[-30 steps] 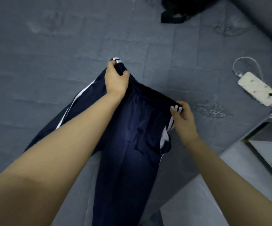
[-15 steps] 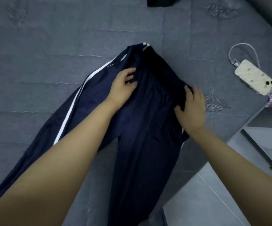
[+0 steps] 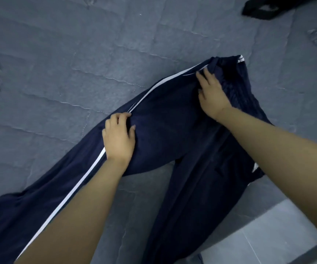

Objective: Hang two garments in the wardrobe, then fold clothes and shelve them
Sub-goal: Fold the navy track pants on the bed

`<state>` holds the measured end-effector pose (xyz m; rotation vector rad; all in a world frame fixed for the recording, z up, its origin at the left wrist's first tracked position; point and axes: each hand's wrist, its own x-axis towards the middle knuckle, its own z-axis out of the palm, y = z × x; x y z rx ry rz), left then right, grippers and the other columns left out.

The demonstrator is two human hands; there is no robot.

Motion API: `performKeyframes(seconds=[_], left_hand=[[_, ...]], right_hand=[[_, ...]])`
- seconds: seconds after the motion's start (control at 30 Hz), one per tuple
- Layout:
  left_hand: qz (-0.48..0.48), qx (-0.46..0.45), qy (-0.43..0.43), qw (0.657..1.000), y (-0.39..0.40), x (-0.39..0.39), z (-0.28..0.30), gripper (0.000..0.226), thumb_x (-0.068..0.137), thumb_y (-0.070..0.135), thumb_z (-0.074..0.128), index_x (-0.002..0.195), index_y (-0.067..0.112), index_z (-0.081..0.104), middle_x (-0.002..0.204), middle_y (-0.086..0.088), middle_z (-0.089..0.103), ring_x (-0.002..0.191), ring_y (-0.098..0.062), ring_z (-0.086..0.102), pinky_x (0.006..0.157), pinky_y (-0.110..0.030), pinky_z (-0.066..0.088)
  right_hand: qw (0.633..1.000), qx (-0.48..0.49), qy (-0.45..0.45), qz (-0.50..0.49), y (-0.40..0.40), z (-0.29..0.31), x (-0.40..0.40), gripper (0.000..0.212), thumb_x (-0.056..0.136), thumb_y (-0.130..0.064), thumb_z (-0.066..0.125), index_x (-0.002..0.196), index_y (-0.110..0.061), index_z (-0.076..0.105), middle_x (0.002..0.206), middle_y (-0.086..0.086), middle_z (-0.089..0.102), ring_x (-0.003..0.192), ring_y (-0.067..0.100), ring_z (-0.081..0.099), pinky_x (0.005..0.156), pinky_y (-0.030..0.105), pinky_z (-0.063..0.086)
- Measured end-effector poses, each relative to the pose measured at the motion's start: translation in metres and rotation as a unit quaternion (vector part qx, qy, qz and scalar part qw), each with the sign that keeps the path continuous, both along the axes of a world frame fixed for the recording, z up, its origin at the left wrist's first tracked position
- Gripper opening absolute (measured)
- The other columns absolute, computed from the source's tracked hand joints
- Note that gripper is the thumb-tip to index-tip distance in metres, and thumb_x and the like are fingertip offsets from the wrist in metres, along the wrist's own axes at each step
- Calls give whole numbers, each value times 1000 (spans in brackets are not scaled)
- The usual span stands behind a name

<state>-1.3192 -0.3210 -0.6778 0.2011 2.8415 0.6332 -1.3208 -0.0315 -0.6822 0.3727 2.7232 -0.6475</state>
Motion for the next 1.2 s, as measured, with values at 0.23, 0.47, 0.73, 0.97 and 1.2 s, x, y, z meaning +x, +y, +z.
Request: performKeyframes(seconds=[0.23,0.47,0.73,0.97,1.2], left_hand=[[6,72,106,992,-27,-80,5,23,95,2,45,104,7,65,103,-14,65,97,-34,52,82,-27,34],[-44,-26,9,999,-34,-140,1,40,87,-4,49,124,6,58,126,-20,50,120,-38,44,102,-39,36],[45,35,13,998,-137,20,25,26,81,7,69,105,10,59,108,-12,53,99,-31,50,88,-47,44],[205,-103,-130,965,-287,147,24,69,69,37,84,123,7,53,116,-18,48,107,-39,47,84,-51,41],[137,-48,-68,987,-358,174,10,38,92,15,61,129,10,57,121,-14,55,105,-32,53,84,-45,45]], right_hand=[[993,75,-68,53,39,-10,-26,60,105,-40,30,156,-21,5,163,0,-8,150,26,-3,120,51,4],[995,66,-11,-70,-27,4,-21,65,99,-18,43,155,-10,12,163,10,-2,149,32,2,121,48,2],[986,-158,52,-5,-197,39,49,41,97,-9,52,138,-8,50,152,8,35,138,20,30,115,21,19],[937,-328,-100,-64,-354,36,100,28,98,-12,53,125,-9,60,120,5,58,101,10,55,93,16,41],[832,-439,-174,-291,-465,26,92,36,94,-30,63,121,-16,45,101,0,60,82,8,60,78,26,52]])
